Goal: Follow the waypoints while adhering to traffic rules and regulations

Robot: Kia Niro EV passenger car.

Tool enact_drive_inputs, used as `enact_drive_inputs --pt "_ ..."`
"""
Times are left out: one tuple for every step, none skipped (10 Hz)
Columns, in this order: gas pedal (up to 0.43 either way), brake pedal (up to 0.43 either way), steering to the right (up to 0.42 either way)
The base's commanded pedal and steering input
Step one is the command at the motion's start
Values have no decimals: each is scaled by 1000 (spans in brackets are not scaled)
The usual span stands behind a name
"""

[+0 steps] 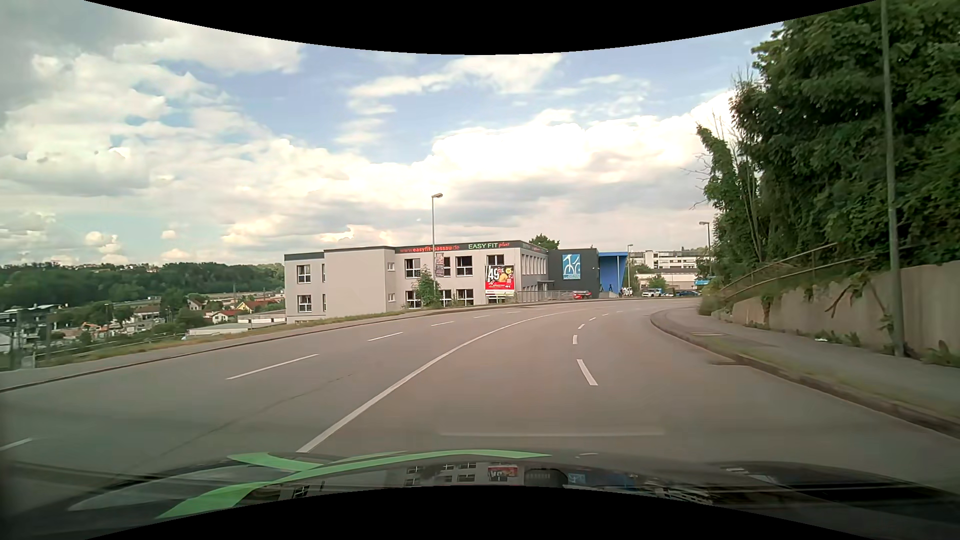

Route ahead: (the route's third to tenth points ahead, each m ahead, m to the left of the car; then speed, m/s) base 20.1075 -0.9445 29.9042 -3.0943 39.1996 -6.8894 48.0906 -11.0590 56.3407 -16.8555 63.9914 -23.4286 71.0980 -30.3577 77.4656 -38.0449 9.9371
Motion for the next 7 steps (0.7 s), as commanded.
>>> enact_drive_inputs --pt "79 0 34" --pt "79 0 34" --pt "79 0 34" --pt "79 0 34" --pt "79 0 34" --pt "79 0 34" --pt "79 0 34"
